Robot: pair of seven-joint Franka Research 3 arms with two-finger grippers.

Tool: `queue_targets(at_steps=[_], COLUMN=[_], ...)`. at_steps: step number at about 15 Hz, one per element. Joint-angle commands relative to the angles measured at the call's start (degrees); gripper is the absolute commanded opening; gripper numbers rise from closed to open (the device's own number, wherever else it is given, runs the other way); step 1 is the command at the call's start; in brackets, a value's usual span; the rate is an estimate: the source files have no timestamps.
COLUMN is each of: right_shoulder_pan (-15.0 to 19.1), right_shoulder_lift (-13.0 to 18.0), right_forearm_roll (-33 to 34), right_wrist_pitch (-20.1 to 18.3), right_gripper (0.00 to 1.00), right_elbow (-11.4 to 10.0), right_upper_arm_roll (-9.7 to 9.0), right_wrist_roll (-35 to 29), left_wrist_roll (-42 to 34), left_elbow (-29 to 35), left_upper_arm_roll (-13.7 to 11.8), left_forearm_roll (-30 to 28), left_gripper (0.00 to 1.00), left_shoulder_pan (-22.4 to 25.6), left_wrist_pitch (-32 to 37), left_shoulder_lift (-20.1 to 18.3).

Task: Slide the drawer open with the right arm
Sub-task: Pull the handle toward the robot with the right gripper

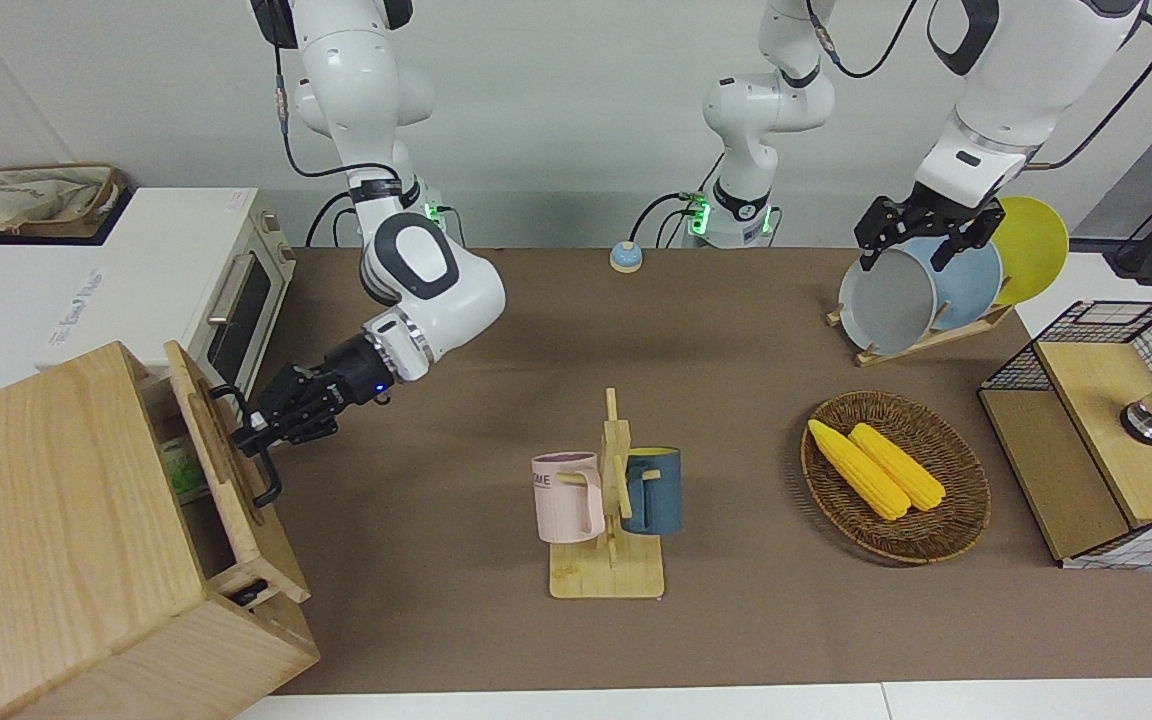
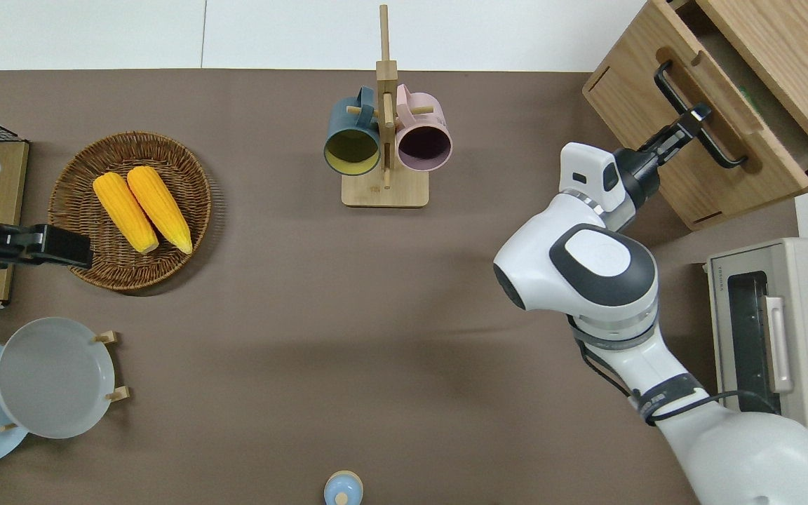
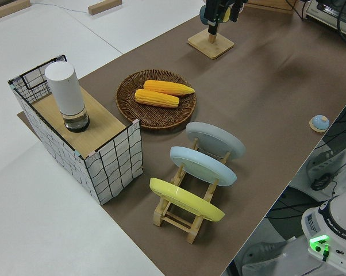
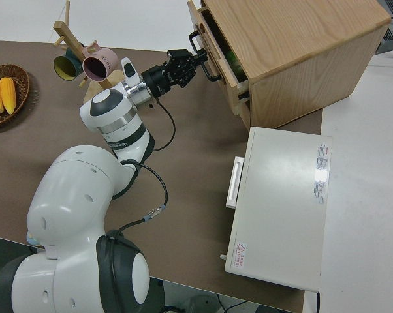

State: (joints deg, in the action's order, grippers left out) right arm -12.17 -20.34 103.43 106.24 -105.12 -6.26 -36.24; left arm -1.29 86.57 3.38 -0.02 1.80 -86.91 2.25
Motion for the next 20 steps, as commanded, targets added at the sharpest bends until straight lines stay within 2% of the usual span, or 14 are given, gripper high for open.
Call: queue_targets(at_steps=[1,10,20], right_shoulder_pan=[-5.22,-15.24,-20.87], right_shoulder_lift=[-0.32,-0.32,-0.32], right_forearm_roll=[-3.22,-11.84,-16.68], right_wrist_pitch=[-5.24,-16.76,-21.51], right_gripper=[0.0,0.0,0.0], right_elbow=[1.23,1.32,1.93], right_upper_arm_roll=[-0.51,-0.51,-0.51], right_wrist_roll=[2.22,3.01,3.89], left_wrist_roll=[-0.56,-0.56,-0.47], left_elbow=[-1.49,-1.49,-1.4], left_upper_arm_roll=[0.4,0.4,0.4], left_forearm_roll=[0.98,0.98,0.98], left_gripper=[0.99,0.99,0.99], left_shoulder_pan=[0.31,0.31,0.31], left_wrist_pitch=[1.13,1.13,1.13], left_shoulder_lift=[0.65,0.65,0.65])
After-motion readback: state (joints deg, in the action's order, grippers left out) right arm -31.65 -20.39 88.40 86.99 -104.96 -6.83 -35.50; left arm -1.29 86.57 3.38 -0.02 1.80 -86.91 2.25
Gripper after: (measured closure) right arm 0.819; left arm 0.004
